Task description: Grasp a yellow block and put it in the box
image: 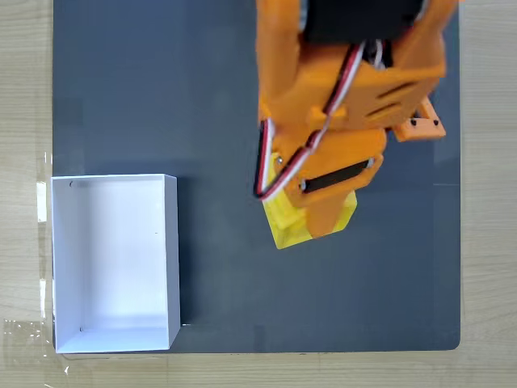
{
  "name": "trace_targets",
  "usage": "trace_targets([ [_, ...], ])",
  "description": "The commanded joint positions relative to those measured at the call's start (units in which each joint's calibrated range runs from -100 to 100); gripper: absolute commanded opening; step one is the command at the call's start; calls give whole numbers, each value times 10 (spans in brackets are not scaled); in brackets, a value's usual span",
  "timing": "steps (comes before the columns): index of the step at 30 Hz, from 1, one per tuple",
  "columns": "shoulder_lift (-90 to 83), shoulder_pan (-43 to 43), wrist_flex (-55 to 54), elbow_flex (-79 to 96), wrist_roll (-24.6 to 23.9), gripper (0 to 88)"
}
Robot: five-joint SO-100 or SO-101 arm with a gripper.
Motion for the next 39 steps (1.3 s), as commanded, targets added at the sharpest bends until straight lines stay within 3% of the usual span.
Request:
trace_targets([
  [1,-66,40,-32,-85,-2,226],
  [9,-47,199,-224,-81,-3,222],
  [15,32,257,-307,-57,-3,222],
  [35,210,269,-326,-67,3,232],
  [38,212,271,-325,-65,3,300],
  [39,212,271,-324,-58,3,382],
])
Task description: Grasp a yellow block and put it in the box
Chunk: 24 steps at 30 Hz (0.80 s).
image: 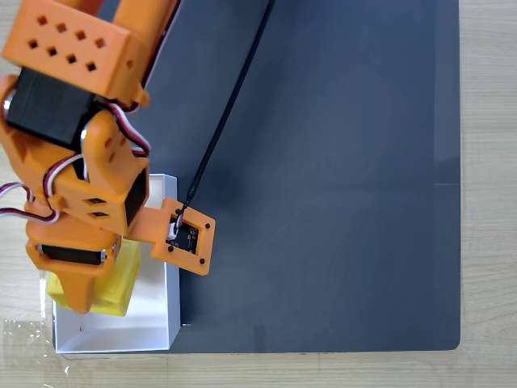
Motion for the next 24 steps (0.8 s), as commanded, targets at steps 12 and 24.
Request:
trace_targets([
  [12,-38,-4,2,-17,2,493],
  [24,-249,-55,147,-5,-81,157],
])
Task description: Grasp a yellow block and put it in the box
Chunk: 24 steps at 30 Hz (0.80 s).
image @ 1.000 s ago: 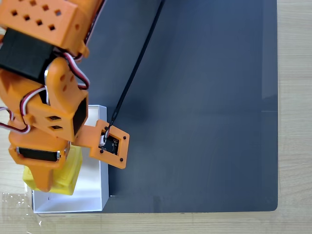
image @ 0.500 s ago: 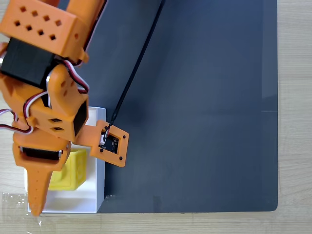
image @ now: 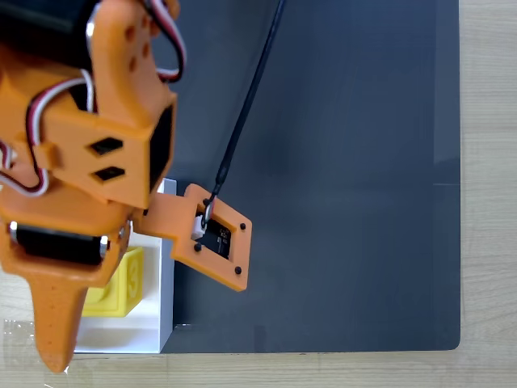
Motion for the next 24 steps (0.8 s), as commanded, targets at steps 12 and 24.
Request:
trace_targets([
  [12,-494,-147,188,318,-67,28],
  [24,-919,-194,113,896,-66,28],
])
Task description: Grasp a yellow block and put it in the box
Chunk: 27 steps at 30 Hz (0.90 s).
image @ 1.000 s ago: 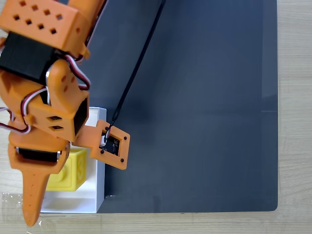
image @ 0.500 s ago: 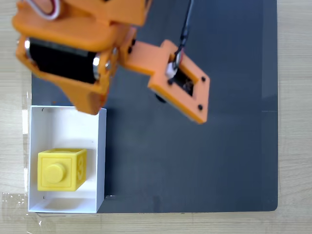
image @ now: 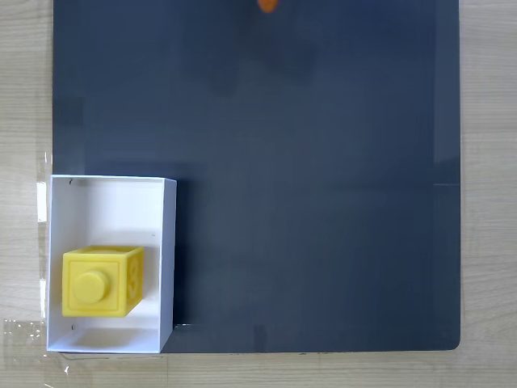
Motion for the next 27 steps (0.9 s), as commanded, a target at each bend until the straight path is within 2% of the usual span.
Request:
trace_targets([
  [1,-150,0,-44,216,2,28],
  [5,-284,1,-47,366,2,29],
  [9,-376,-4,-64,428,3,29],
  [16,-367,-2,-45,505,3,22],
  [27,-367,-3,-45,505,2,22],
])
